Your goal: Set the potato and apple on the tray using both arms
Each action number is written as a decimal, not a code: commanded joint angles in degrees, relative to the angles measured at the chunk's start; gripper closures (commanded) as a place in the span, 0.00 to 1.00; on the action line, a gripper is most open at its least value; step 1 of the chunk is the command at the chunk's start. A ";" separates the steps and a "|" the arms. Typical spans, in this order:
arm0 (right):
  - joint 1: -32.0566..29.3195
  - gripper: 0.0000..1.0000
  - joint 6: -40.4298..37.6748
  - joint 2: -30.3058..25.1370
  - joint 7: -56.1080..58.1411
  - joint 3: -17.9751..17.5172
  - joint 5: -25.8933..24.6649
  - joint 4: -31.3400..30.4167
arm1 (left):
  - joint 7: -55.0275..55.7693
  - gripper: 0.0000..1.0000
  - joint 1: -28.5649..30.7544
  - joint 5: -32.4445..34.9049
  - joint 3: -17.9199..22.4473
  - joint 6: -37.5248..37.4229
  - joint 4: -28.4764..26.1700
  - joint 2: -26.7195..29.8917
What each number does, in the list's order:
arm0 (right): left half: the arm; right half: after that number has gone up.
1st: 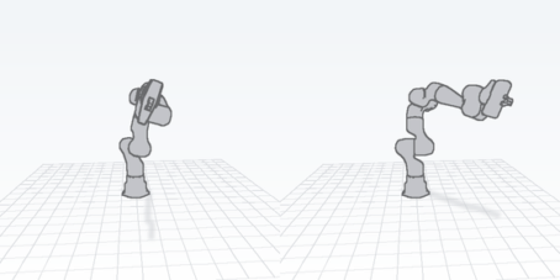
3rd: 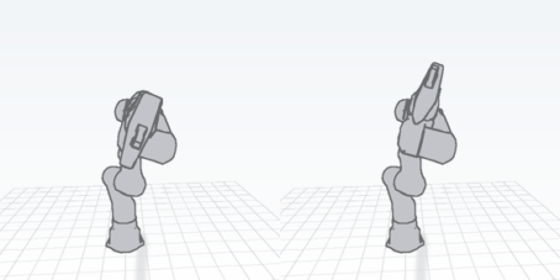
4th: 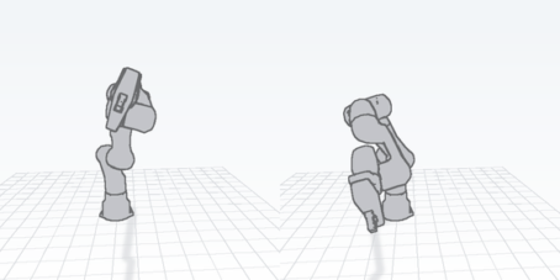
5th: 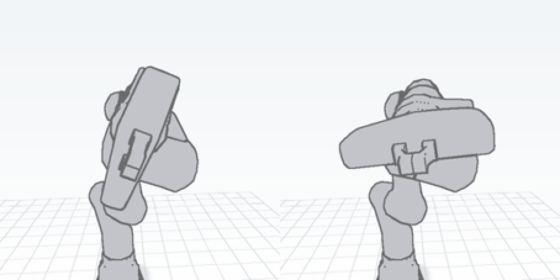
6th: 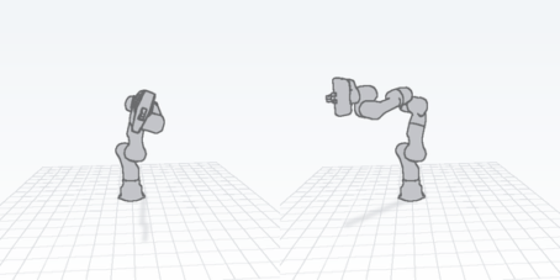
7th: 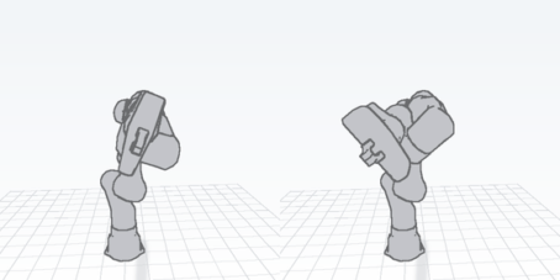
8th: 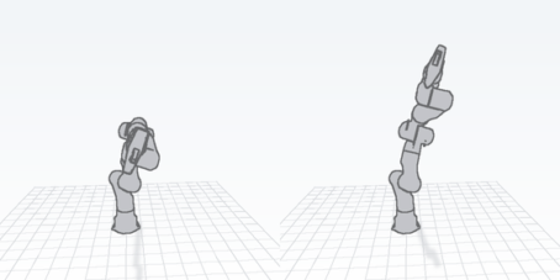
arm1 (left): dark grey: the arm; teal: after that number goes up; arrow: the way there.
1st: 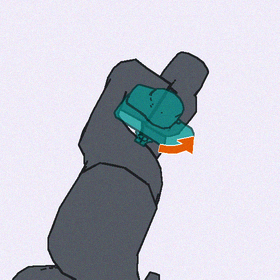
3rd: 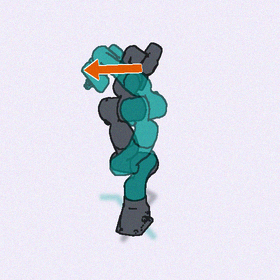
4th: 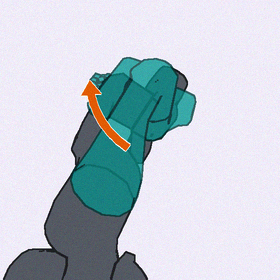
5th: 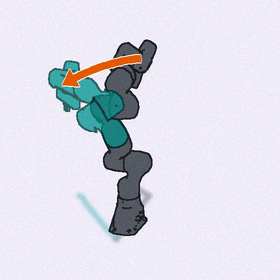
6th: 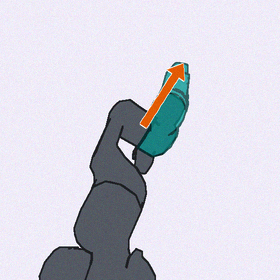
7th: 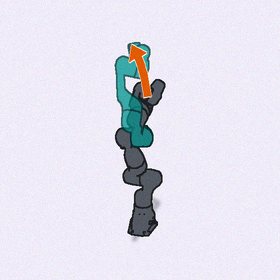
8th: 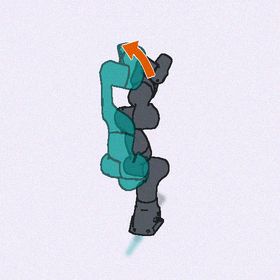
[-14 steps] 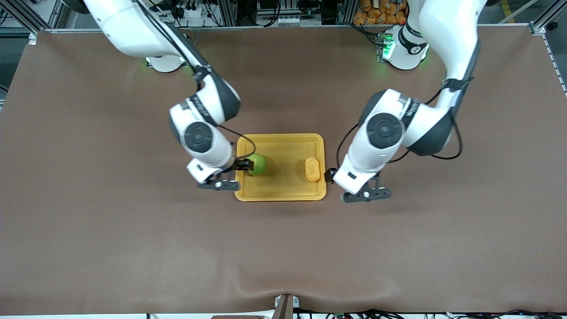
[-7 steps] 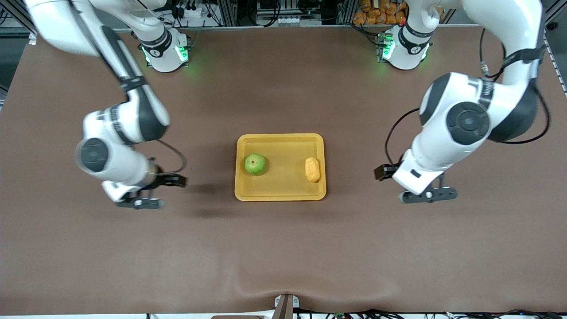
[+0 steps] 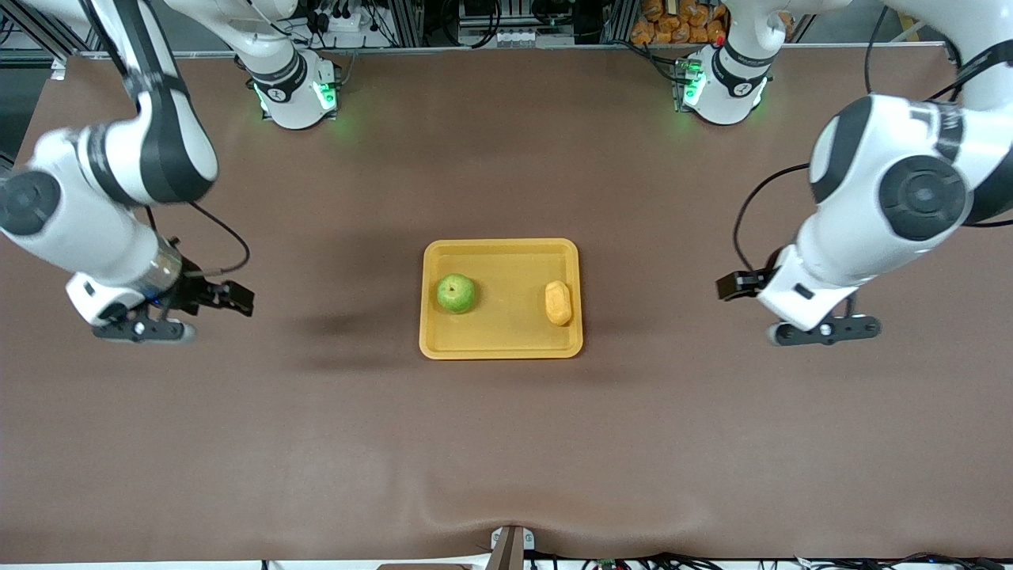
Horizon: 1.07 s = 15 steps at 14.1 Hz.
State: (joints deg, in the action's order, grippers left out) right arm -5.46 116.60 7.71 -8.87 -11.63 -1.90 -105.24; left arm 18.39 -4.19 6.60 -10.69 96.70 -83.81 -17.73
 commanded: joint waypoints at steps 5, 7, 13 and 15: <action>-3.06 0.00 -17.96 -3.23 1.31 -0.15 0.67 11.80 | -4.06 0.00 3.22 -0.01 -0.21 -4.06 -1.97 7.62; -2.02 0.00 -22.45 -4.02 4.46 3.53 1.28 15.14 | -4.06 0.00 3.66 -0.45 -0.30 -5.81 -2.06 9.37; 2.29 0.00 -28.18 -10.16 12.39 13.30 6.47 15.33 | -4.50 0.00 4.01 -0.89 -0.30 -9.16 -3.81 14.30; 2.30 0.00 -29.32 -12.10 12.21 13.30 5.95 14.80 | -5.29 0.00 4.89 -2.29 -0.30 -9.16 -5.30 16.40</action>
State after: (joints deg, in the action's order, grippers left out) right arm -4.50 88.45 -1.76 3.07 0.72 3.93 -89.38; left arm 14.69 -0.90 6.32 -10.66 87.50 -85.59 -5.15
